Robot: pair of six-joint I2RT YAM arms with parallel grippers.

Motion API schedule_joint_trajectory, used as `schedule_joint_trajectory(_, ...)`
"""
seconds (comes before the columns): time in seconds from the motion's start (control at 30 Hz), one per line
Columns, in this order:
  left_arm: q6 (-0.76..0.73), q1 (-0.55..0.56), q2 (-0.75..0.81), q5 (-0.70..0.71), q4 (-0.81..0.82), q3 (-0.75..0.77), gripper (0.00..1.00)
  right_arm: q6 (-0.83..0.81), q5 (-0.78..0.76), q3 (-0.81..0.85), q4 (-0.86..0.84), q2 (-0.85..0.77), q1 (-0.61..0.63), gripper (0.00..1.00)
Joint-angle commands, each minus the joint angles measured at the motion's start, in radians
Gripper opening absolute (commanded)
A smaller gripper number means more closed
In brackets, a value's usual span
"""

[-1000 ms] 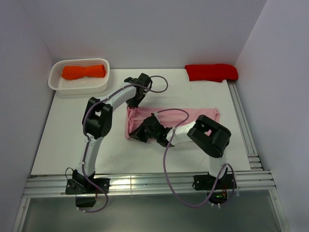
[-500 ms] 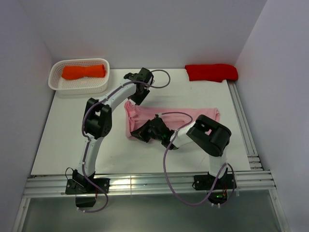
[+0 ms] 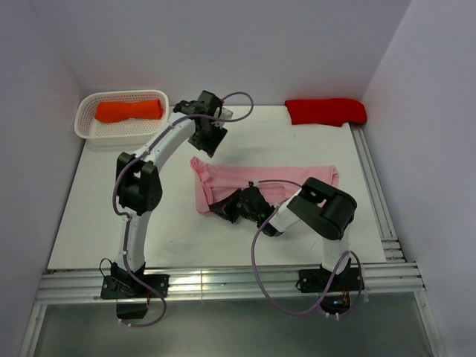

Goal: Roll the t-shirts
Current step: Roll the tshirt

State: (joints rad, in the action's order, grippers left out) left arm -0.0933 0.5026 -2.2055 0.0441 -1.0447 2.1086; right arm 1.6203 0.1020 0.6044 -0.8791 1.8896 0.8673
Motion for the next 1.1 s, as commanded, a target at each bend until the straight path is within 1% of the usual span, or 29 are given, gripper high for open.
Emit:
schedule_joint_trajectory(0.0,0.001,-0.09,0.112,-0.15,-0.029,-0.044,0.58,0.035,-0.031,-0.028,-0.083,0.02,-0.007,0.0)
schedule_joint_trajectory(0.03,-0.005,-0.125,0.125,-0.2,-0.031,-0.074,0.57,0.039,-0.036,-0.044,-0.105,0.019,-0.007,0.0)
schedule_joint_trajectory(0.1,-0.008,-0.177,0.144,-0.234,-0.021,-0.111,0.55,0.053,-0.044,-0.057,-0.126,0.025,-0.007,0.0)
schedule_joint_trajectory(0.13,-0.014,-0.193,0.162,-0.271,-0.017,-0.151,0.55,0.058,-0.045,-0.066,-0.139,0.025,-0.008,0.0)
schedule_joint_trajectory(0.23,-0.019,-0.251,0.182,-0.344,0.0,-0.208,0.51,0.065,-0.051,-0.074,-0.149,0.031,-0.007,0.0)
schedule_joint_trajectory(0.33,-0.023,-0.295,0.182,-0.395,-0.002,-0.248,0.43,0.075,-0.061,-0.086,-0.161,0.037,-0.007,0.0)
schedule_joint_trajectory(0.4,-0.028,-0.32,0.176,-0.443,0.005,-0.269,0.35,0.081,-0.062,-0.091,-0.167,0.039,-0.008,0.0)
schedule_joint_trajectory(0.47,-0.033,-0.328,0.156,-0.481,0.003,-0.292,0.3,0.082,-0.071,-0.098,-0.166,0.036,-0.008,0.0)
schedule_joint_trajectory(0.5,-0.033,-0.331,0.149,-0.498,0.009,-0.301,0.26,0.084,-0.073,-0.1,-0.166,0.036,-0.007,0.0)
schedule_joint_trajectory(0.53,-0.028,-0.332,0.136,-0.509,0.018,-0.323,0.25,0.084,-0.073,-0.1,-0.164,0.036,-0.007,0.0)
schedule_joint_trajectory(0.63,-0.008,-0.331,0.109,-0.54,0.064,-0.354,0.25,0.085,-0.071,-0.098,-0.167,0.04,-0.008,0.0)
schedule_joint_trajectory(0.77,0.018,-0.329,0.07,-0.561,0.095,-0.358,0.24,0.084,-0.073,-0.098,-0.163,0.039,-0.007,0.0)
schedule_joint_trajectory(1.07,0.049,-0.302,0.032,-0.543,0.12,-0.332,0.26,0.064,-0.078,-0.075,-0.103,0.019,-0.007,0.0)
